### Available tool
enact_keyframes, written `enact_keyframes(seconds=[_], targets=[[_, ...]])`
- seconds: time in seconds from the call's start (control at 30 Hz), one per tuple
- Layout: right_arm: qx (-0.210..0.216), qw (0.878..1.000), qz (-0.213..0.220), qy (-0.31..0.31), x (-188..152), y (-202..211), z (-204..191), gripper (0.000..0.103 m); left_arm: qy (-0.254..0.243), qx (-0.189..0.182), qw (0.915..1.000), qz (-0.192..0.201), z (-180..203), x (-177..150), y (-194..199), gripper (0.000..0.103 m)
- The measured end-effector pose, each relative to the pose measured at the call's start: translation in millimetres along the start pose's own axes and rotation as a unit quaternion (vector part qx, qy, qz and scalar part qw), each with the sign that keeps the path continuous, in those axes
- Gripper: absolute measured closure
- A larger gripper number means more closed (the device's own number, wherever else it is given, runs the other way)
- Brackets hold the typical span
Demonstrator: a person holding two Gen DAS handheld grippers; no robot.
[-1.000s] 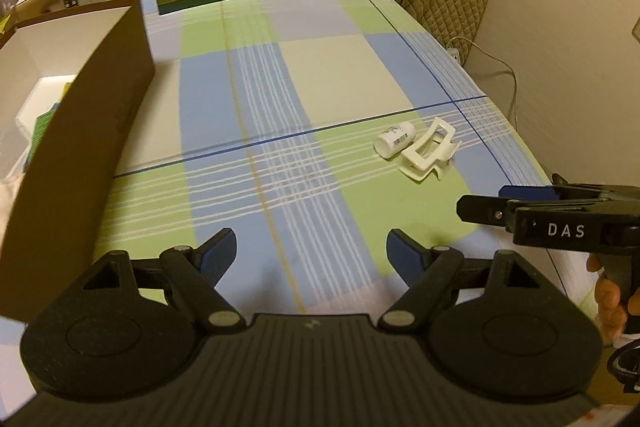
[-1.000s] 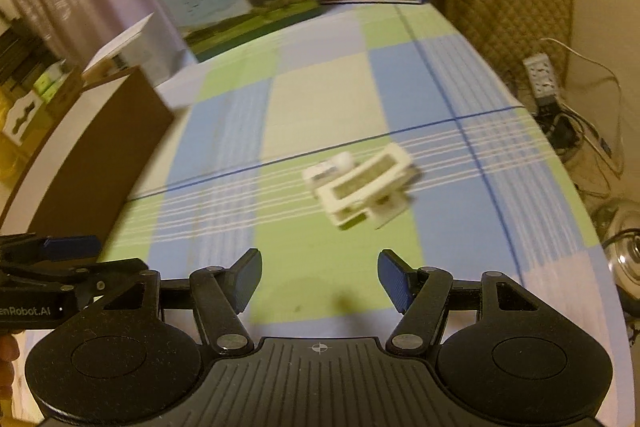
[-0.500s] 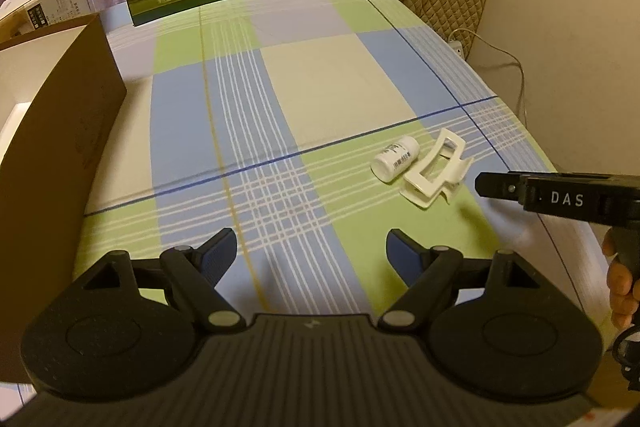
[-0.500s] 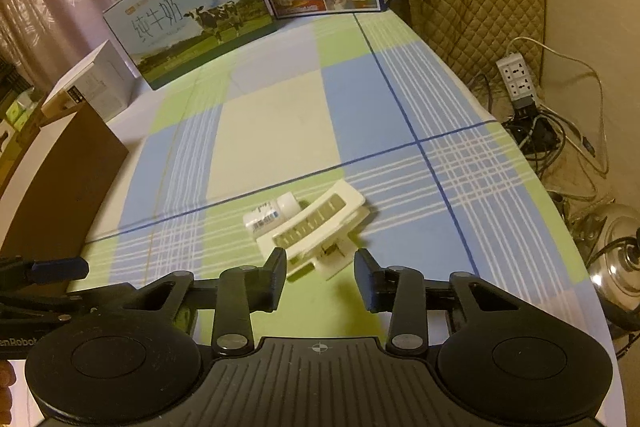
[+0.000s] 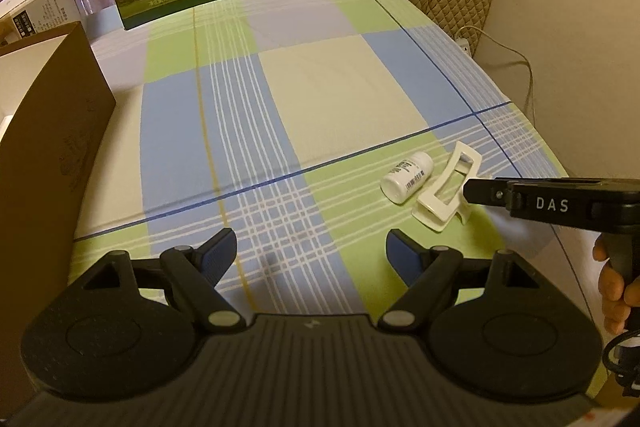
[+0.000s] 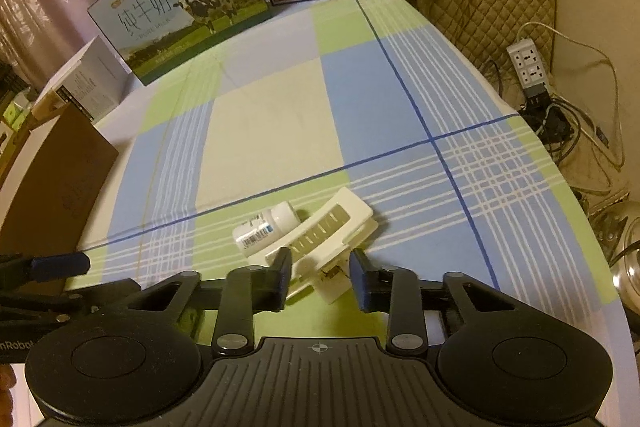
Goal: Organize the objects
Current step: 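Grasp the white hair clip with the right tool and lift it, then grasp the white medicine bottle with the left tool while the right tool holds the clip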
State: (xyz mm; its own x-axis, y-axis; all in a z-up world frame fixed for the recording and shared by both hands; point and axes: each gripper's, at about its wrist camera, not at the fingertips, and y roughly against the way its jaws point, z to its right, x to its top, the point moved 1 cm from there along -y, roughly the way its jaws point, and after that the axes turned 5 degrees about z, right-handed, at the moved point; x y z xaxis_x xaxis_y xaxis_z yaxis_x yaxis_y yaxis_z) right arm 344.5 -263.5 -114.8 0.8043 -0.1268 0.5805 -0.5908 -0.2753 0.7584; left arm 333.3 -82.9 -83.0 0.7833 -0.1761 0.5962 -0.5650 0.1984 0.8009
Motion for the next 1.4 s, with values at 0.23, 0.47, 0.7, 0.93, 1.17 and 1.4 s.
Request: enact_keyframes(seconds=[0.23,0.47,0.7,0.93,1.17,1.4], targets=[[-0.016,0.999,0.0,0.033,6,0,15,0.096,0.001,0.0,1.0,-0.008,-1,4,-10,0.024],[-0.041,0.999,0.019,0.028,22,5,43,0.094,-0.003,-0.002,0.9999,-0.015,1,7,-18,0.025],[-0.02,0.996,0.032,0.087,7,16,24,0.051,-0.013,-0.012,0.9996,-0.021,9,9,-28,0.025],[-0.039,0.987,0.028,0.152,-5,-3,13,0.051,-0.036,-0.025,0.9988,-0.021,22,14,-39,0.025],[-0.039,0.984,0.036,0.169,-1,-11,17,0.057,-0.056,-0.037,0.9975,-0.02,34,21,-54,0.025],[-0.051,0.985,0.039,0.158,9,-16,28,0.066,-0.079,-0.056,0.9951,-0.02,48,24,-68,0.025]])
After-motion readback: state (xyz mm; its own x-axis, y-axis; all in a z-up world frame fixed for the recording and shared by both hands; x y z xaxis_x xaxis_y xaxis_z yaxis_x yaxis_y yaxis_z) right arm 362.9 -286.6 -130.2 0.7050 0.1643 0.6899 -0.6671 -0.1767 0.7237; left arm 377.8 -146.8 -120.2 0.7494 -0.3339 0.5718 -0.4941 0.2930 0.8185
